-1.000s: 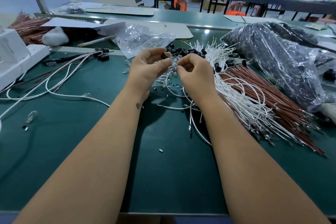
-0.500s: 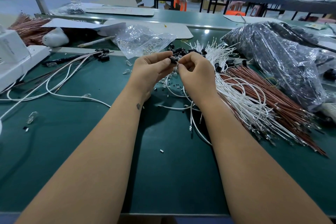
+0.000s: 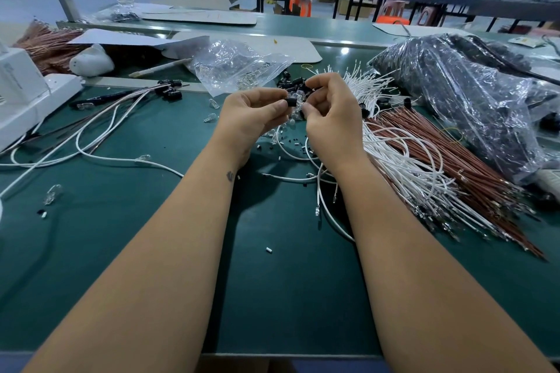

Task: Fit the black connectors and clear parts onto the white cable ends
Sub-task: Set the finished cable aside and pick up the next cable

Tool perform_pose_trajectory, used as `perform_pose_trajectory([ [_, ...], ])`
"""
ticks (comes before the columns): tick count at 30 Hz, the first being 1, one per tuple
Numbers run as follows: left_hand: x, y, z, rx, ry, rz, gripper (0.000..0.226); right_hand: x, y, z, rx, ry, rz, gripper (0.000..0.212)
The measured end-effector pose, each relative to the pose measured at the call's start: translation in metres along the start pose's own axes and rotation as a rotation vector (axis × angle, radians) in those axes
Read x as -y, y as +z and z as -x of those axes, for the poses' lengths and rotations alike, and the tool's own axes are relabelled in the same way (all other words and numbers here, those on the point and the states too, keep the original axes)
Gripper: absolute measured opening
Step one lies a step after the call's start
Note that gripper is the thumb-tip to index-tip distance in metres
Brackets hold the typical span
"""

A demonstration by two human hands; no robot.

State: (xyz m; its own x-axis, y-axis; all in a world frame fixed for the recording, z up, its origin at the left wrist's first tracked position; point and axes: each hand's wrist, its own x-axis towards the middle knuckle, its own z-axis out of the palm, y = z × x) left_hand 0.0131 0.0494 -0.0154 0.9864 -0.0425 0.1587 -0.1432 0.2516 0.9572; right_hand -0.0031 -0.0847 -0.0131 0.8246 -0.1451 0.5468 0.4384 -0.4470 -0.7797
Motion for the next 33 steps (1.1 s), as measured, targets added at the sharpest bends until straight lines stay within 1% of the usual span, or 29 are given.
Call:
perform_pose_trajectory([
  [11, 0.0006, -0.0030, -0.0017, 0.055, -0.020, -0.015, 0.019, -0.0018, -0.0026, -0.0012, 0.031, 0.020, -0.056, 0.031],
  [23, 0.0057, 0.0046, 0.0035, 0.087, 0.092, -0.264, 0.018, -0.0079, -0.0011, -0.0002, 0.072, 0.052, -0.033, 0.031],
  [28, 0.0047, 0.0056, 0.0032, 0.073, 0.094, -0.213, 0.017, -0.0072, -0.0014, -0.0009, 0.048, 0.037, -0.025, 0.026],
  [30, 0.0042, 0.0043, 0.0019, 0.051, 0.086, -0.185, 0.022, -0.0069, -0.0003, -0.0016, 0.047, 0.018, -0.003, 0.026],
  [33, 0.0042, 0.0012, -0.0003, 0.010, 0.068, -0.176, 0.037, -0.0065, -0.0008, -0.0015, 0.037, 0.013, 0.004, 0.033],
])
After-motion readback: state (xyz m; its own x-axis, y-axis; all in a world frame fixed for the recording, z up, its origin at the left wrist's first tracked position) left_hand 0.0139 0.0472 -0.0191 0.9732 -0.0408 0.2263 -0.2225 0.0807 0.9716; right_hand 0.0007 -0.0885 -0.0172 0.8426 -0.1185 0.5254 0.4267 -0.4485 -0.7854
